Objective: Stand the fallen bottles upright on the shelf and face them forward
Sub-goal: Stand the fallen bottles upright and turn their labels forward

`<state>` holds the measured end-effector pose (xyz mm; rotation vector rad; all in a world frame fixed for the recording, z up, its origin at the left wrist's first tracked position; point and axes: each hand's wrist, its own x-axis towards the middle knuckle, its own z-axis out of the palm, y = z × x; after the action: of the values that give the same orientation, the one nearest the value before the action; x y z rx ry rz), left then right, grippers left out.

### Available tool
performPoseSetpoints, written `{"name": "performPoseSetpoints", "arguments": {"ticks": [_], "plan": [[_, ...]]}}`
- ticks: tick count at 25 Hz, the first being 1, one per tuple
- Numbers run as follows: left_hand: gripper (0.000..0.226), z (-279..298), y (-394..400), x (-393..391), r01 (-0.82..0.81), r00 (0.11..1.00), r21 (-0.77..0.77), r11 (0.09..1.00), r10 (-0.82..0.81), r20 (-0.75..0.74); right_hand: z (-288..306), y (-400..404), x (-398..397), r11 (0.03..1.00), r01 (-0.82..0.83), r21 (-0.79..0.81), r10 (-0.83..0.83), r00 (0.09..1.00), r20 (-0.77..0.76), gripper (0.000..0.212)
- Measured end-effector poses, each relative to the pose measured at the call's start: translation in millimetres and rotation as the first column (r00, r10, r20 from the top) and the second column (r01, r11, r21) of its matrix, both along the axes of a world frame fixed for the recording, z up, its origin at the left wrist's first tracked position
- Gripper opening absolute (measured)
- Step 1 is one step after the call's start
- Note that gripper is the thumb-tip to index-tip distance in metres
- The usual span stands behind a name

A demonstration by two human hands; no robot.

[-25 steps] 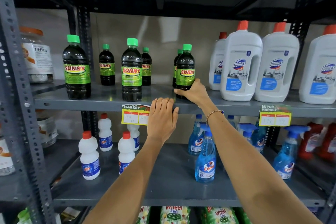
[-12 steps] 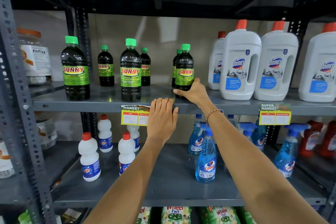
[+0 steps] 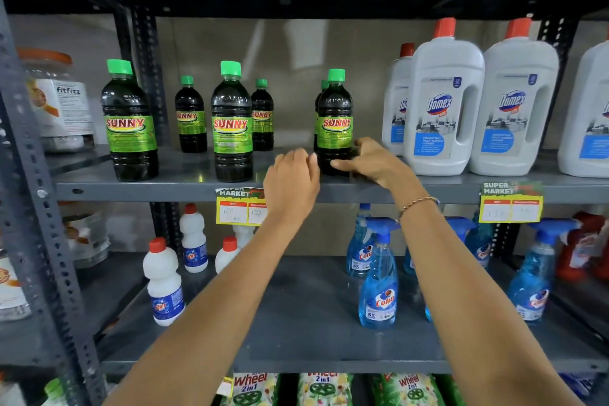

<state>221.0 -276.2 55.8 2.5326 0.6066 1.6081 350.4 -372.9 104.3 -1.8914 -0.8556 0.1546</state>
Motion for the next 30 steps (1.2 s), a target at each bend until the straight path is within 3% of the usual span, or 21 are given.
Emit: {"name": "performPoseSetpoints", "arguments": {"ticks": [1,3,5,8,19,26,30], "plan": [[0.023,13,6,6,0.088,0.996,-0.137,0.987,-0.092,-0.022,2,-5,3,0.999,-0.02,0.026,0.02,1.0,-0.006,0.067],[0.052,37,15,18,0.225,0.94,-0.449,0.864,-0.315,-0.134,4,-12,6,0.995,-0.029,0.094,0.03,0.999,-0.012,0.06],[0.065,48,17,29,0.238,0.876,-0.591,0.771,-0.434,-0.213,6,-13,7,0.992,-0.062,0.109,0.063,0.998,-0.009,0.053],[0.037,46,20,41,0.292,0.885,-0.553,0.78,-0.44,-0.153,4,-13,8,0.988,-0.076,0.136,0.075,0.997,0.017,0.049],[0.056,36,8,7,0.43,0.857,-0.607,0.669,-0.513,0.042,-8,-42,-9,0.956,-0.146,0.253,0.136,0.989,0.058,0.048],[0.053,38,0,-3,0.462,0.84,-0.6,0.653,-0.539,0.06,-9,-49,-18,0.956,-0.132,0.261,0.118,0.991,0.068,0.049],[0.053,33,-2,-3,0.467,0.846,-0.586,0.662,-0.526,0.081,-12,-44,-20,0.959,-0.056,0.279,0.029,0.995,0.101,0.044]]}}
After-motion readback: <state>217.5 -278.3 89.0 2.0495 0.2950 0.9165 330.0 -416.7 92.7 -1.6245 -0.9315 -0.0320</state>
